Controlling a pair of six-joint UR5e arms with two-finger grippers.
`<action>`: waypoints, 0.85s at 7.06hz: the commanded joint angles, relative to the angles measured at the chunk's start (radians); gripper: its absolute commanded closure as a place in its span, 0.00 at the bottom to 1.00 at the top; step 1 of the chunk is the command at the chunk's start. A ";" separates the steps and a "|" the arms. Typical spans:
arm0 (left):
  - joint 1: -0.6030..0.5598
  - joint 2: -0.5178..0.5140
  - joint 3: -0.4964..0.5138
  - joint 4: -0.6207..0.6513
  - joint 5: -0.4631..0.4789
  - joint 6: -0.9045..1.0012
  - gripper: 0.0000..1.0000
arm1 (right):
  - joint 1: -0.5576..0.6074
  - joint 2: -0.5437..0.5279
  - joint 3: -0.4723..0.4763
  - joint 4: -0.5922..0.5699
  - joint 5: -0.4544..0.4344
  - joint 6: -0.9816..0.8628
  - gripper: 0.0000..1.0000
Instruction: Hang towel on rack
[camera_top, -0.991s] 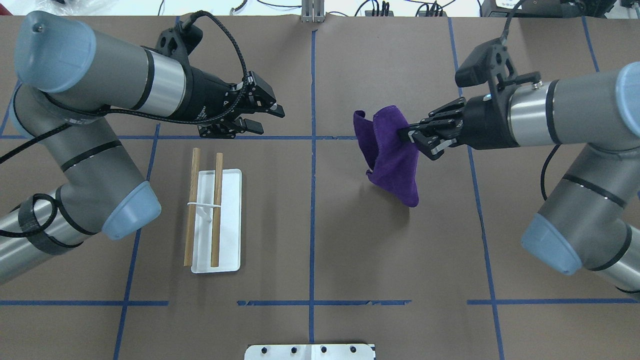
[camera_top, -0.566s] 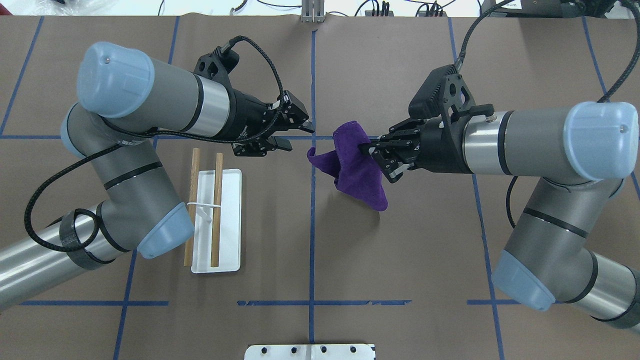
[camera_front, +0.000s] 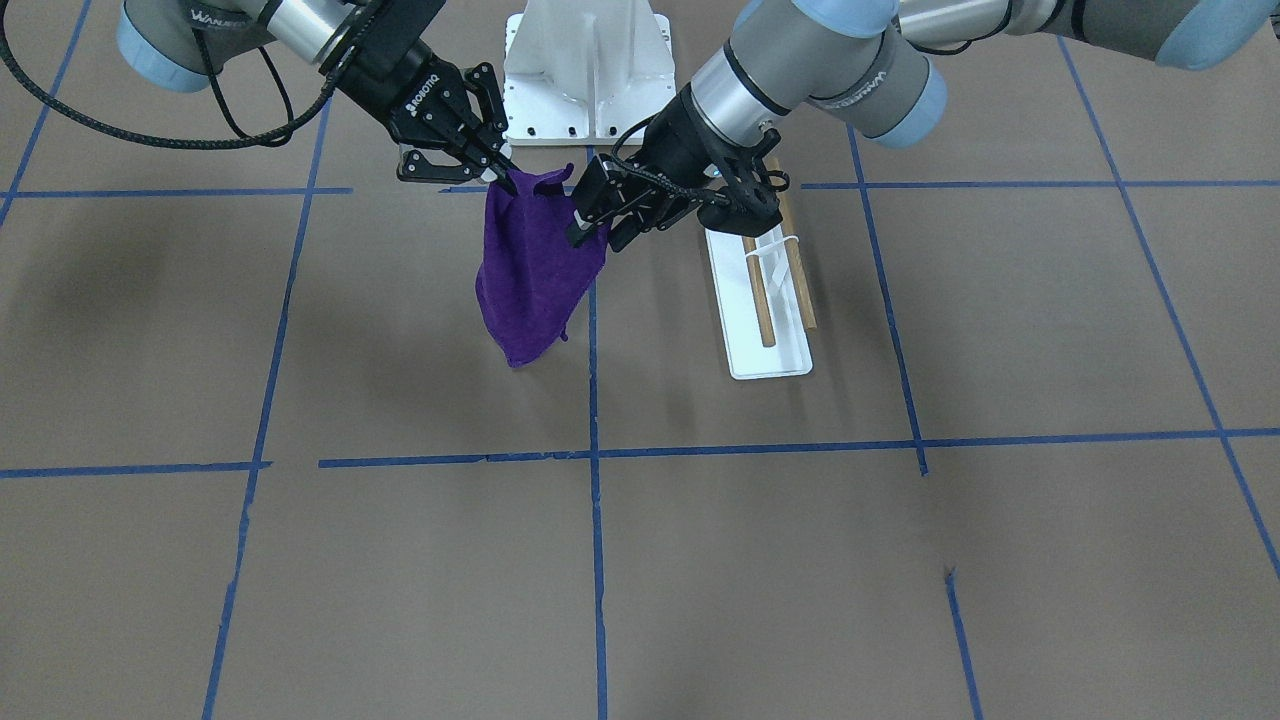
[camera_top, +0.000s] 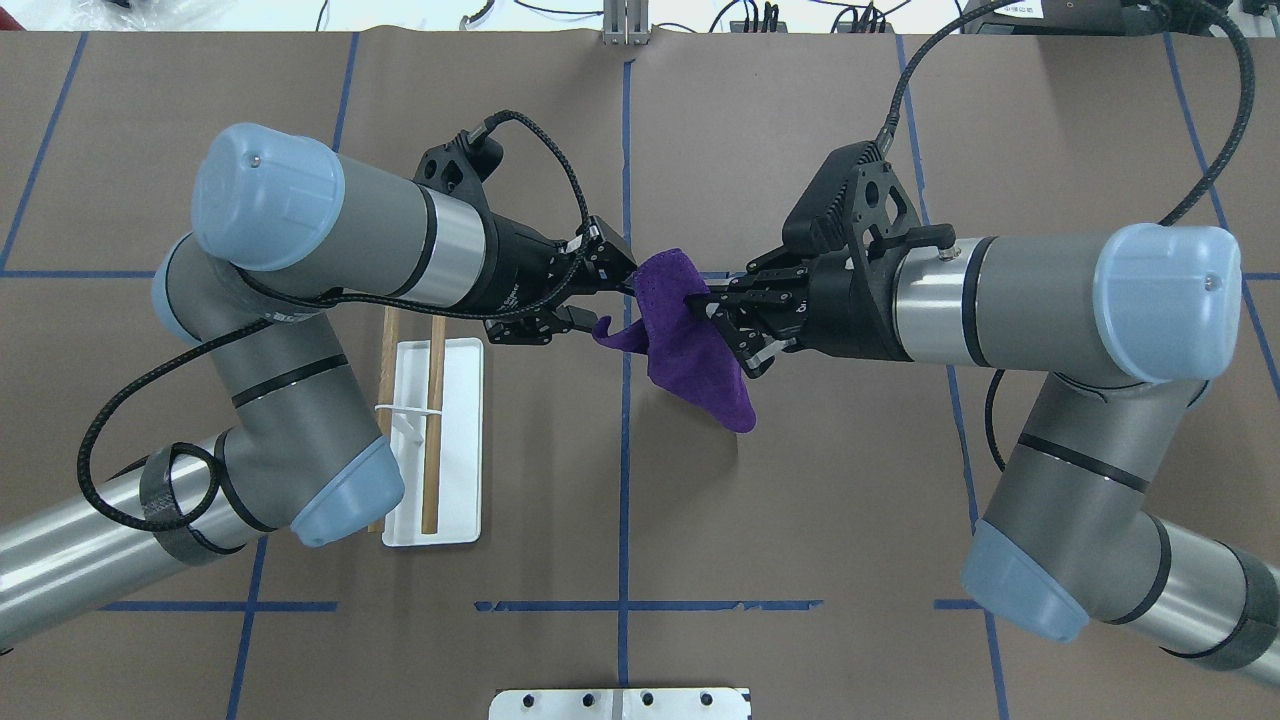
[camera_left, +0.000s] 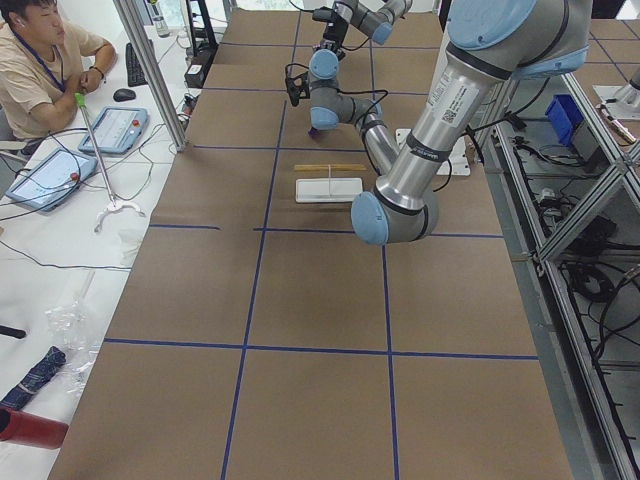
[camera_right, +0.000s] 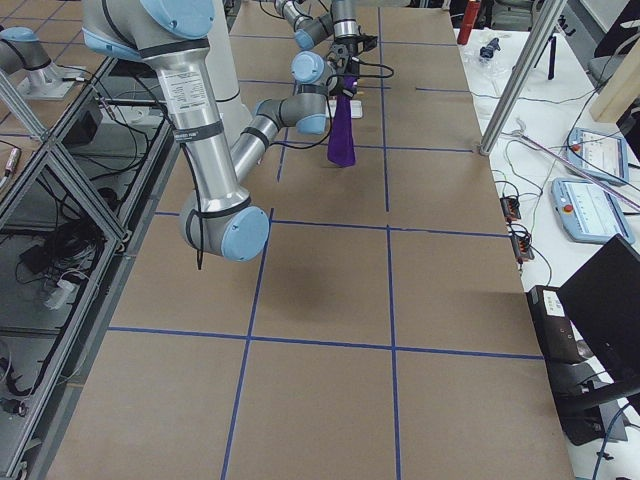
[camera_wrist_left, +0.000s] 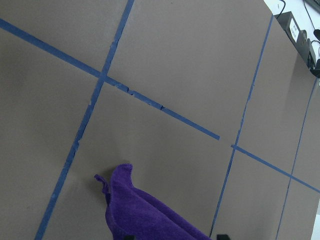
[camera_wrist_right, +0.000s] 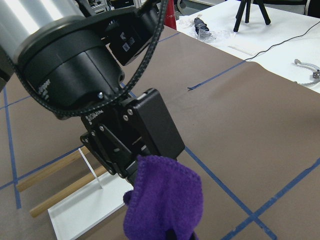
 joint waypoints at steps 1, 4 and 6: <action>0.007 0.010 0.000 0.000 0.000 0.011 0.38 | 0.001 0.000 -0.003 0.000 0.000 -0.017 1.00; 0.009 0.010 -0.002 0.000 0.000 0.013 0.39 | 0.008 -0.001 -0.006 0.000 -0.022 -0.031 1.00; 0.016 0.006 -0.003 0.000 0.002 0.004 0.58 | 0.010 -0.001 -0.006 0.002 -0.033 -0.032 1.00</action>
